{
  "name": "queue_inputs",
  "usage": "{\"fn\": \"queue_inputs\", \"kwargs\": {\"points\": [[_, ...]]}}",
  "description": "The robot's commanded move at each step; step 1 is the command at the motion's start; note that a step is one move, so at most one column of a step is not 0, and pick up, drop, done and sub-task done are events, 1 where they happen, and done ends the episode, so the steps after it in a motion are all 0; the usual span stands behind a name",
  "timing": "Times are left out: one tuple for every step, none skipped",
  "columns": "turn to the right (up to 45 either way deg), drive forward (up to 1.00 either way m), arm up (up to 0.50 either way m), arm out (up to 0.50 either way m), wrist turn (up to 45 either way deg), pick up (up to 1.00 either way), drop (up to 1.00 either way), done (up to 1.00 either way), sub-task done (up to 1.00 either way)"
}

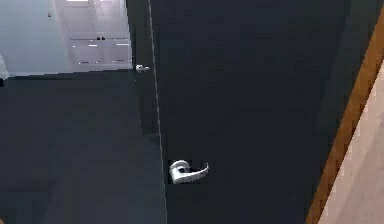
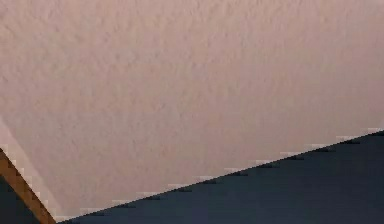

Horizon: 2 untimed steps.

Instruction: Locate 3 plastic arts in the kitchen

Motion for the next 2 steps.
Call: {"fn": "queue_inputs", "kwargs": {"points": [[-45.0, 0.00, 0.00, 0.00, 0.0, 0.00, 0.00, 0.00, 0.00], [-45.0, 0.00, 0.00, 0.00, 0.0, 0.00, 0.00, 0.00, 0.00]]}}
